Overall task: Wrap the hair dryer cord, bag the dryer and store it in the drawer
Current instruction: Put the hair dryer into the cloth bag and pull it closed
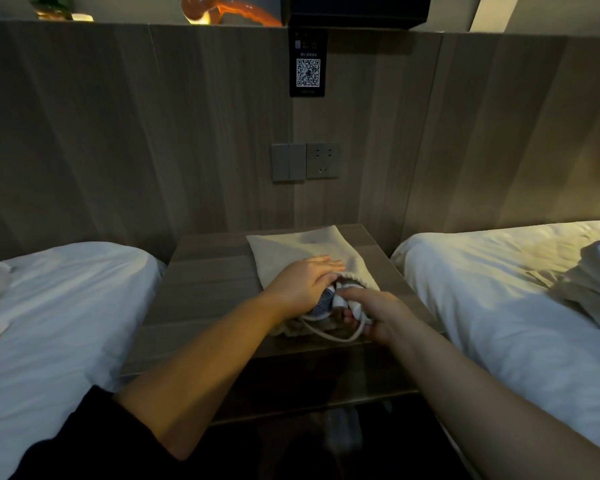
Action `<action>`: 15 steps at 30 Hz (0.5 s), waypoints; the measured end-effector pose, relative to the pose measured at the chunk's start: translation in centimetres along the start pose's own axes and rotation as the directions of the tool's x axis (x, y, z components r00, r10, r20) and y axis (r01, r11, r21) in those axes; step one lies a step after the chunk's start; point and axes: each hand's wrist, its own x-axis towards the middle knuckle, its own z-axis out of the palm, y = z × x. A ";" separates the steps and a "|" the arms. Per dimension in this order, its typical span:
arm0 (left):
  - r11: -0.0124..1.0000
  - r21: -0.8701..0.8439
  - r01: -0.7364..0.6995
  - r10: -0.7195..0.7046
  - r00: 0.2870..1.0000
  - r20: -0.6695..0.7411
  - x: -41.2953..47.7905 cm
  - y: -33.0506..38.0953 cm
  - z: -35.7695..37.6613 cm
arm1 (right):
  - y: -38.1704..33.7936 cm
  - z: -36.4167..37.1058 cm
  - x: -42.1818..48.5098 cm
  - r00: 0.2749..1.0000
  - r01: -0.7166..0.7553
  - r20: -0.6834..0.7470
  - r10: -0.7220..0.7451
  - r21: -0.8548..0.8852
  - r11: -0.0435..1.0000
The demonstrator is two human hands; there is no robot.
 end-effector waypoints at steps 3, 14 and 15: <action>1.000 0.003 0.008 -0.008 1.000 -0.009 -0.1 -0.2 0.0 | 0.1 0.8 0.7 1.000 0.002 0.011 -0.003 0.116 0.993; 0.968 0.086 0.235 -0.221 0.964 -0.150 -3.6 -4.8 1.6 | 1.3 -4.8 0.2 0.728 0.423 0.121 -0.674 -0.854 0.303; 0.964 0.049 0.260 -0.248 0.955 -0.165 -4.0 -5.0 1.7 | 1.2 -5.2 0.3 0.700 0.476 0.202 -0.685 -0.847 0.237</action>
